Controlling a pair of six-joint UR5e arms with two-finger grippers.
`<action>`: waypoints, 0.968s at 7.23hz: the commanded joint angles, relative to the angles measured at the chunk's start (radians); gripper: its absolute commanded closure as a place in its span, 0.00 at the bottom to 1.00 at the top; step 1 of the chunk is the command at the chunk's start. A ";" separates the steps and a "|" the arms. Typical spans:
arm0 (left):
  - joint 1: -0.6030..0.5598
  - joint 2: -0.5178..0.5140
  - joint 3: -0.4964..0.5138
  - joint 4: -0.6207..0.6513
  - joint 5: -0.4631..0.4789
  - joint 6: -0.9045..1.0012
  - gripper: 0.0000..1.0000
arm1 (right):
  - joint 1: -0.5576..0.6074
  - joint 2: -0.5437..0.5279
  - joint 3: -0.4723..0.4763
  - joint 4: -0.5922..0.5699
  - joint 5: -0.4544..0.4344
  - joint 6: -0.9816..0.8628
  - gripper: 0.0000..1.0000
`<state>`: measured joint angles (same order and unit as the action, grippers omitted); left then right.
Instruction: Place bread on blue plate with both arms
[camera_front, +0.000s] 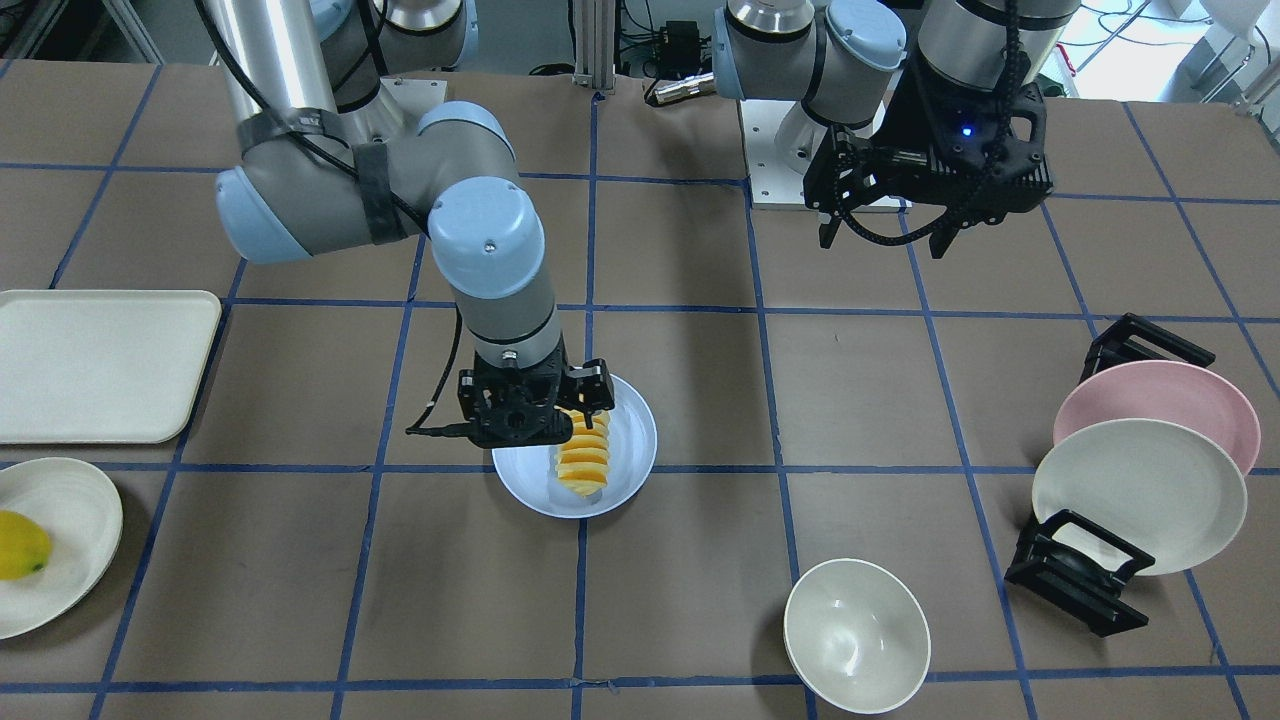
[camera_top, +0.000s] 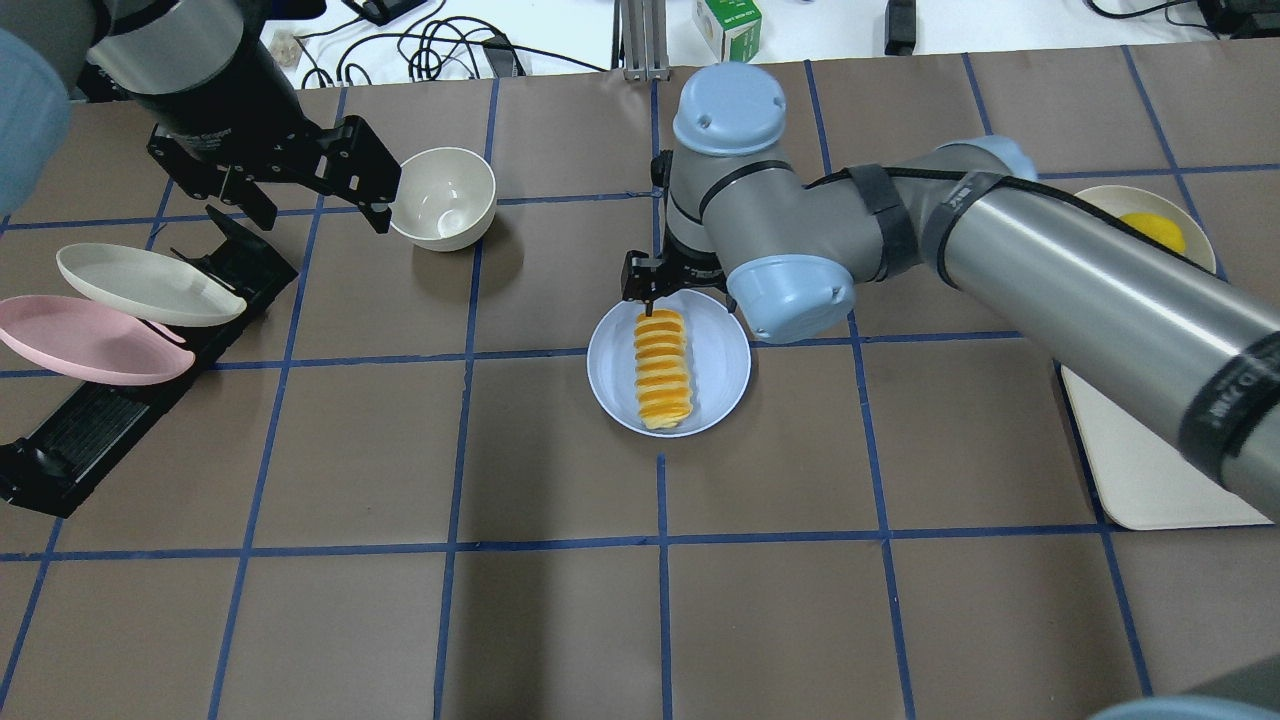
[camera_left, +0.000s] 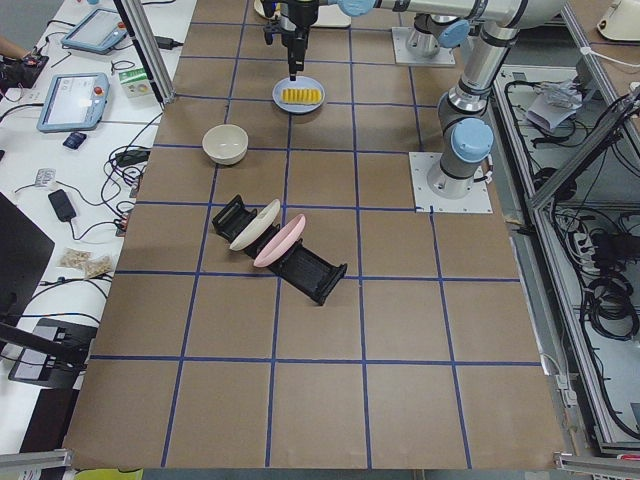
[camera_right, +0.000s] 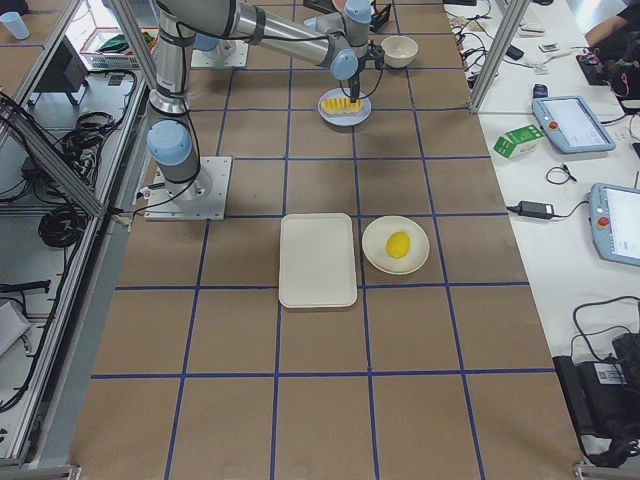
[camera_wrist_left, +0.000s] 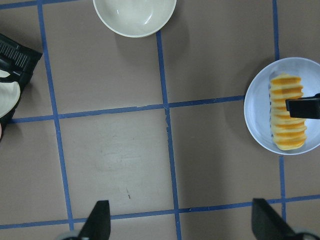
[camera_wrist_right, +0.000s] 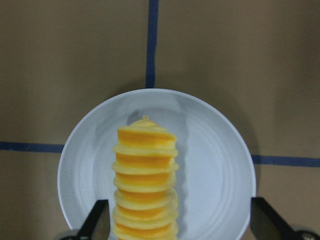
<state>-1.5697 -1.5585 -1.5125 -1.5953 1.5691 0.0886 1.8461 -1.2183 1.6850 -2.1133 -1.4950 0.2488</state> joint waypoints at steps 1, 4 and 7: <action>0.000 0.001 0.000 0.000 0.000 -0.001 0.00 | -0.120 -0.131 -0.001 0.122 0.002 -0.171 0.00; -0.001 0.002 0.000 0.000 0.000 -0.001 0.00 | -0.253 -0.330 -0.024 0.411 -0.002 -0.191 0.00; -0.001 0.002 0.000 0.000 0.002 -0.004 0.00 | -0.308 -0.400 -0.050 0.532 -0.054 -0.180 0.00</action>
<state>-1.5708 -1.5569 -1.5125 -1.5953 1.5696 0.0860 1.5497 -1.5975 1.6385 -1.6083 -1.5289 0.0583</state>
